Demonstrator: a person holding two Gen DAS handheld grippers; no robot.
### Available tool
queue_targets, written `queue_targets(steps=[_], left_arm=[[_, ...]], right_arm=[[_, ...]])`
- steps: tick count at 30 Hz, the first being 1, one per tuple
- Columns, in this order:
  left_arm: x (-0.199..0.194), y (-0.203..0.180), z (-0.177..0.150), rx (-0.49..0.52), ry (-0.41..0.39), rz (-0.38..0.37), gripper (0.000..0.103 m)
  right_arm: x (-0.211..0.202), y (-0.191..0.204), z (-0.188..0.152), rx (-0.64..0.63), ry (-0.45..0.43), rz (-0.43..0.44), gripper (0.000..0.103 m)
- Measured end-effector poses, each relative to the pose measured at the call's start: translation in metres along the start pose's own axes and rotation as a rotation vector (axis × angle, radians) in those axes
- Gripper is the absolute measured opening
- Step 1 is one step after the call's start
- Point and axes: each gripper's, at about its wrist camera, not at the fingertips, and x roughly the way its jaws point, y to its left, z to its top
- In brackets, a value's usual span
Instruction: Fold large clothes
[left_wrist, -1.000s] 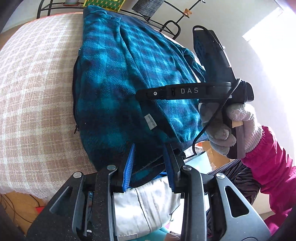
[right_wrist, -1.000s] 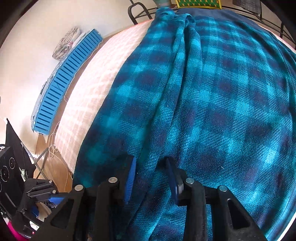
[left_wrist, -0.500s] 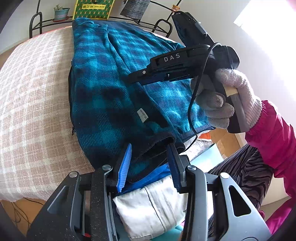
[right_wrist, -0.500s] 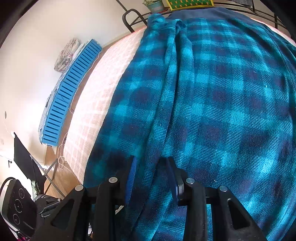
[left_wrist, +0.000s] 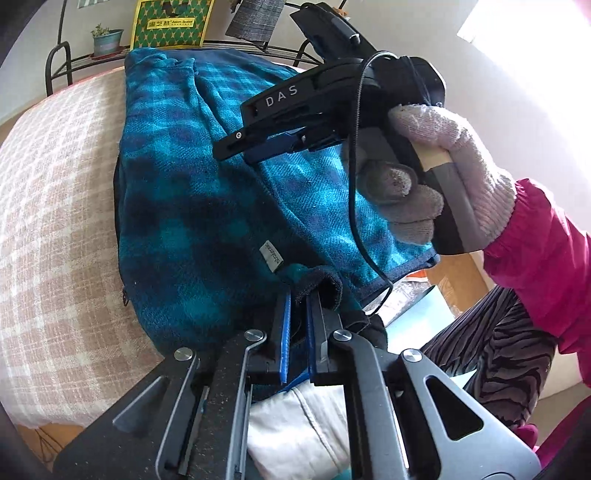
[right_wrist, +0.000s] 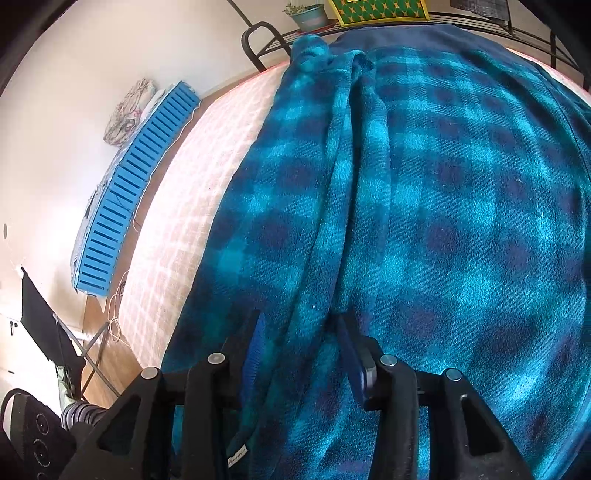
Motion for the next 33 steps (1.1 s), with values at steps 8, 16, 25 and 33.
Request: queue_targets(steps=[8, 16, 25, 33], left_arm=[[-0.025, -0.001, 0.006, -0.052, -0.077, -0.123, 0.003], [0.007, -0.014, -0.002, 0.017, 0.011, -0.056, 0.003], [0.006, -0.009, -0.014, 0.009, 0.075, -0.040, 0.014], [-0.043, 0.005, -0.002, -0.026, -0.059, -0.027, 0.022]], right_arm=[[0.015, 0.009, 0.031, -0.013, -0.043, -0.062, 0.040], [-0.015, 0.013, 0.038, -0.020, -0.185, -0.120, 0.003], [-0.010, -0.004, 0.029, -0.017, -0.162, -0.105, 0.030], [-0.034, 0.035, -0.016, -0.162, -0.187, 0.022, 0.030]])
